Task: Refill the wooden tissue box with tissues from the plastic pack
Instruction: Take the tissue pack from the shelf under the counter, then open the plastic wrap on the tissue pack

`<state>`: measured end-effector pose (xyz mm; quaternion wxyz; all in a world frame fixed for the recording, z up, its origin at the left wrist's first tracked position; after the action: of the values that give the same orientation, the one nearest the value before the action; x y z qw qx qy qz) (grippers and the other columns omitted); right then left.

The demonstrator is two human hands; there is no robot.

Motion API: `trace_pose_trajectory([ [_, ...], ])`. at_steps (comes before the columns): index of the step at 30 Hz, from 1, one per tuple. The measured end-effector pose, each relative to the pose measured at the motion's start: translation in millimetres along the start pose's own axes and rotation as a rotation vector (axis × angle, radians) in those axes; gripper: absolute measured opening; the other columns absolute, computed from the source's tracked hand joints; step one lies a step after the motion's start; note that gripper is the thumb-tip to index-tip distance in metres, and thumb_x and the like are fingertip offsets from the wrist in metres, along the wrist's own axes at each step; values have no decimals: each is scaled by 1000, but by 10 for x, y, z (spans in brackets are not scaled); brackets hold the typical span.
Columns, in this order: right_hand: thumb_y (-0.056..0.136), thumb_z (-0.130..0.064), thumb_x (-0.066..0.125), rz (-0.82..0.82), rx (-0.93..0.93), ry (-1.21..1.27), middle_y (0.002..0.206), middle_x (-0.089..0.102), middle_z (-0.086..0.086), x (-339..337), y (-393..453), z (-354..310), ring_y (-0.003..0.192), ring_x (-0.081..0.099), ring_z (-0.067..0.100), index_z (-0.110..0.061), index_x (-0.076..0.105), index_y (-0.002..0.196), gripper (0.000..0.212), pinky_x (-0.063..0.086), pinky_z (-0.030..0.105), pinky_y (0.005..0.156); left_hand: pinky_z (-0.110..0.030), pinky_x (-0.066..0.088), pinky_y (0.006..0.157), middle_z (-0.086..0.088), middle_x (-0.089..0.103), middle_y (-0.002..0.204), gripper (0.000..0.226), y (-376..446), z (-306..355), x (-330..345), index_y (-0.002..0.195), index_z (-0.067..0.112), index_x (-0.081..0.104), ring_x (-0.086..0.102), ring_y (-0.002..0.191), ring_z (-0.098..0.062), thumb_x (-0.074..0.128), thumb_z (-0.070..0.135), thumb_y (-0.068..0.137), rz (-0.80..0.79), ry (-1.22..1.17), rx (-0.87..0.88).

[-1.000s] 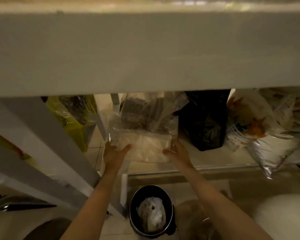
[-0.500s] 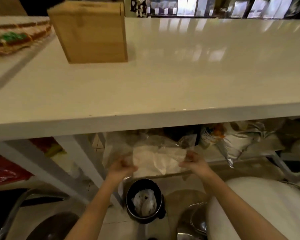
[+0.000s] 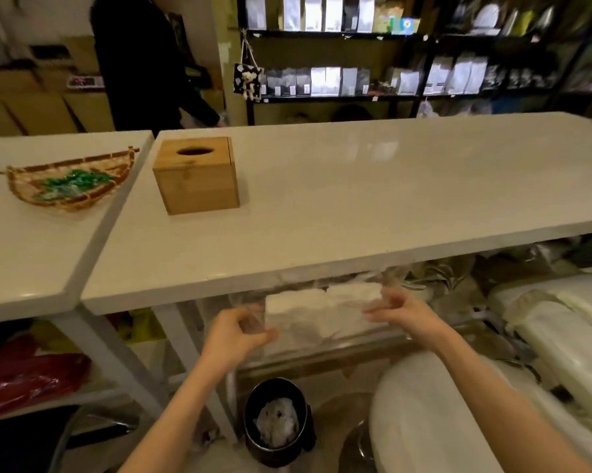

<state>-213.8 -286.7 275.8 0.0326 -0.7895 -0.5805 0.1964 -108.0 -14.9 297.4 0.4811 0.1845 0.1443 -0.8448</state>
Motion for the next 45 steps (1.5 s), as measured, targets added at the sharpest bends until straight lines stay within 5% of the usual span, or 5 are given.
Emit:
trace_pose_trajectory([
  [10,68,-16,79,-27,-118,-170,70,72,-7,-416,-57,-1194,63,66,6,-18,67,81,18,49,13,56,-12,39,36,5,56,40,27,163,922,-349,50,14,58,51,33,-4,73,2,70,-71,-233,-53],
  [18,73,-18,75,-7,-201,-108,56,57,-3,-715,594,-1858,49,56,7,-9,68,77,12,55,28,57,-19,54,48,-3,64,75,48,970,1457,-804,113,7,55,62,57,-10,76,12,71,169,-241,20],
  [31,70,-21,78,34,-114,-227,62,62,1,-888,1614,-1842,44,56,8,-12,60,101,37,47,24,51,-22,49,60,-7,63,97,77,1751,1480,-598,135,12,24,61,74,-13,72,25,75,191,356,-32],
  [40,62,-40,81,252,-242,-750,106,56,1,-956,1700,-2137,88,52,15,-15,47,126,77,43,28,75,-33,43,86,-13,28,136,50,1747,1701,-443,127,11,34,39,120,-29,47,41,89,165,1009,-18],
  [45,76,-31,72,122,-517,-822,118,56,-4,-593,1621,-2366,109,48,13,-25,59,116,42,36,24,88,-34,24,111,-1,19,153,44,1873,1915,-311,137,21,37,15,141,-17,35,36,95,40,950,329],
])
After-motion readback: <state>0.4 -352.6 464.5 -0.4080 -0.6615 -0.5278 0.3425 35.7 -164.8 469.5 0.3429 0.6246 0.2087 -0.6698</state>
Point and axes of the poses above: each hand's wrist, its own y-axis towards the middle knuckle, its own x-axis out of the palm, z = x × y, the point moved 8 cm from there along y, towards the middle knuckle
